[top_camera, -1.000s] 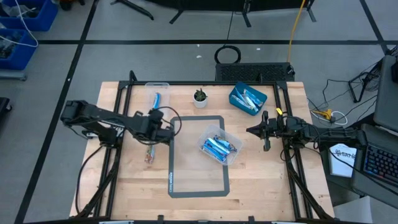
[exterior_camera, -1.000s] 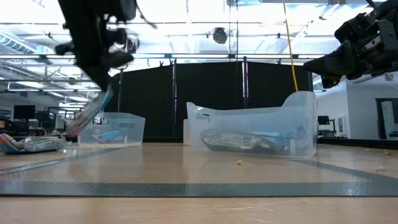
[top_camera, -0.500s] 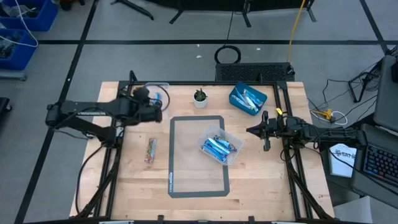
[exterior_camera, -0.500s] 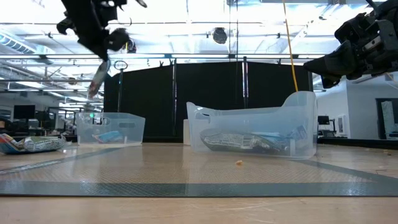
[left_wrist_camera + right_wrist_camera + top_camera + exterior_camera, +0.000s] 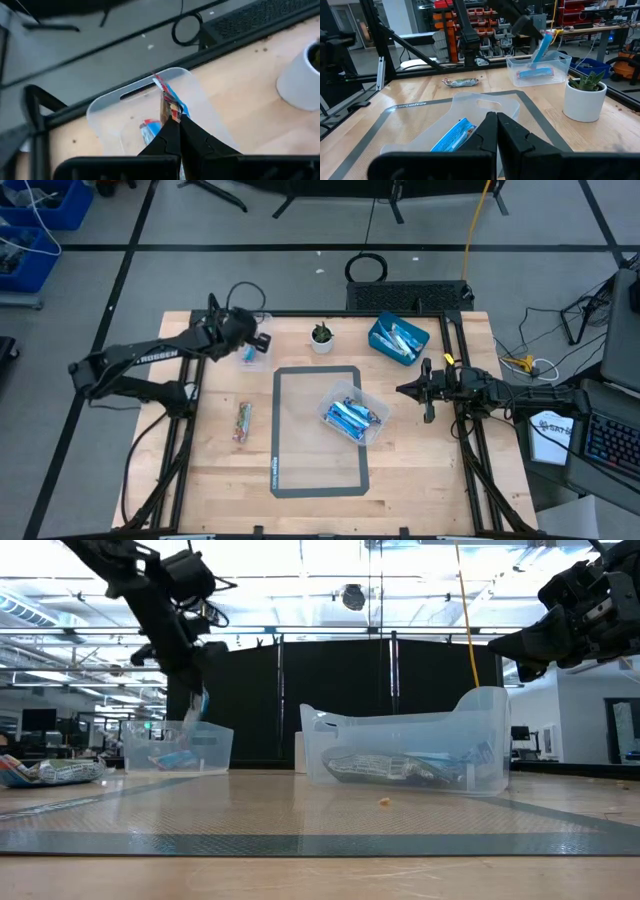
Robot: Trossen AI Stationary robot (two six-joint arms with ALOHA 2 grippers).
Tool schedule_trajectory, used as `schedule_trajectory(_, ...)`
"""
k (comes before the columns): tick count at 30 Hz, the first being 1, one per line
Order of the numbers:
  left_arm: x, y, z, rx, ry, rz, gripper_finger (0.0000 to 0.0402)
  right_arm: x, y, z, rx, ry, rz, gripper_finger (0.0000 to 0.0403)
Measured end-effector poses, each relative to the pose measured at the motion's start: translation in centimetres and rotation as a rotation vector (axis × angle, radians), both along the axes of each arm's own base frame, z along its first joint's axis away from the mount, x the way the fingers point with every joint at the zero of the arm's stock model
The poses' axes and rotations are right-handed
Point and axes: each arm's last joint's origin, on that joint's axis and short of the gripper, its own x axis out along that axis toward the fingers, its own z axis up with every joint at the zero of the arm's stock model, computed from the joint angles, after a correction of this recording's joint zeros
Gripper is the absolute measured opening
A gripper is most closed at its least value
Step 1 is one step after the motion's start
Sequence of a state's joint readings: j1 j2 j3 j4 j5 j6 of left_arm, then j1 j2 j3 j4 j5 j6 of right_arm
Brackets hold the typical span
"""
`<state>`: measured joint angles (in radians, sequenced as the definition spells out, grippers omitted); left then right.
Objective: Pick and place Granola Bars by type
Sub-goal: Put the snack into the left bin
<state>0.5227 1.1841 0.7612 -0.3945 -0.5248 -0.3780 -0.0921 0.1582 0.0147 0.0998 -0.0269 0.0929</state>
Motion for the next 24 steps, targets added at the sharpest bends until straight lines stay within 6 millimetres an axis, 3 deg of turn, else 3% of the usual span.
schedule_trajectory(4,-0.5,1.5,-0.7,-0.092,-0.027,-0.004,0.0000,0.0,0.0,0.0,0.000,0.000,0.000,0.0000)
schedule_trajectory(10,0.4,2.4,-2.4,-0.211,-0.060,-0.059,0.0003,0.0,0.0,0.0,0.000,0.000,0.000,0.0000)
schedule_trajectory(17,1.2,2.5,-3.7,-0.316,-0.086,-0.140,0.0006,0.0,0.0,0.0,0.000,0.000,0.000,0.0000)
schedule_trajectory(24,1.2,2.5,-3.7,-0.302,-0.065,-0.154,0.0034,0.0,0.0,0.0,0.000,0.000,0.000,0.0000)
